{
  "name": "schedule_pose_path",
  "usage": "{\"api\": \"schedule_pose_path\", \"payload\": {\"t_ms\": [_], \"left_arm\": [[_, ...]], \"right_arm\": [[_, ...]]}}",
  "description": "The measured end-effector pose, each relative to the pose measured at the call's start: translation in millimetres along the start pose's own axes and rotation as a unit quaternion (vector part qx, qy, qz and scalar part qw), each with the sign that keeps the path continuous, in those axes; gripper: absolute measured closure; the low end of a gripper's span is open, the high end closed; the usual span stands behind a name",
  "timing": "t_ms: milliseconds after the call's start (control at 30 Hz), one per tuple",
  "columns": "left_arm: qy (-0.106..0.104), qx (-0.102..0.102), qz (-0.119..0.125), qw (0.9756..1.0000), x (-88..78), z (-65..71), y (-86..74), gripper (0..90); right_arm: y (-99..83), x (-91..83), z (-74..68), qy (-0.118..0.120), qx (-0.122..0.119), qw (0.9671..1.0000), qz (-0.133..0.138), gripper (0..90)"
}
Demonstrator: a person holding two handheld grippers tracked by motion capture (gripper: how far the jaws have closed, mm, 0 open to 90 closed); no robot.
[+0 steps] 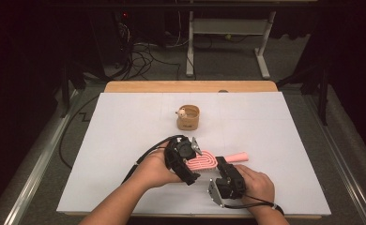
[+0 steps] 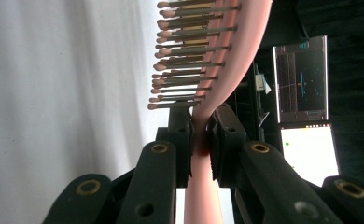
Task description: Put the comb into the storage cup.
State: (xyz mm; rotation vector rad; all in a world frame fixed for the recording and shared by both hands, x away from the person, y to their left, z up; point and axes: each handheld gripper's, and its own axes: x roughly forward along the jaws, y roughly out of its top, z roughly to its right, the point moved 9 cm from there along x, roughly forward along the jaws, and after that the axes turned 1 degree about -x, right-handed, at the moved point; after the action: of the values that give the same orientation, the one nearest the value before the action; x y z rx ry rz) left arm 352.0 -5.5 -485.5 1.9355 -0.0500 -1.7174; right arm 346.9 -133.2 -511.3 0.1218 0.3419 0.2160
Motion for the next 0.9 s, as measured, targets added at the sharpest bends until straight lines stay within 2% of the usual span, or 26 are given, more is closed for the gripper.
{"api": "schedule_pose_path", "payload": {"t_ms": [200,367,700,900], "left_arm": [[0.001,-0.005,0.014,0.9999,-4.9,-3.0,-8.6,2.0],[0.005,-0.016,0.021,0.9996,-7.0,-8.7,-19.3,0.8],[0.015,-0.022,0.015,0.9995,-9.1,-18.6,-39.8,0.0],[0.022,-0.042,0.017,0.9987,-9.6,-27.3,-53.9,0.0]], "right_arm": [[-1.9,0.0,1.6,0.000,-0.003,1.0000,-0.003,81.5],[-4.1,-0.3,1.8,0.001,0.006,1.0000,-0.005,81.4],[-7.7,0.3,2.0,0.002,0.005,0.9999,-0.009,81.4],[-10.2,-0.7,-0.5,0.003,0.015,0.9998,-0.014,81.4]]}}
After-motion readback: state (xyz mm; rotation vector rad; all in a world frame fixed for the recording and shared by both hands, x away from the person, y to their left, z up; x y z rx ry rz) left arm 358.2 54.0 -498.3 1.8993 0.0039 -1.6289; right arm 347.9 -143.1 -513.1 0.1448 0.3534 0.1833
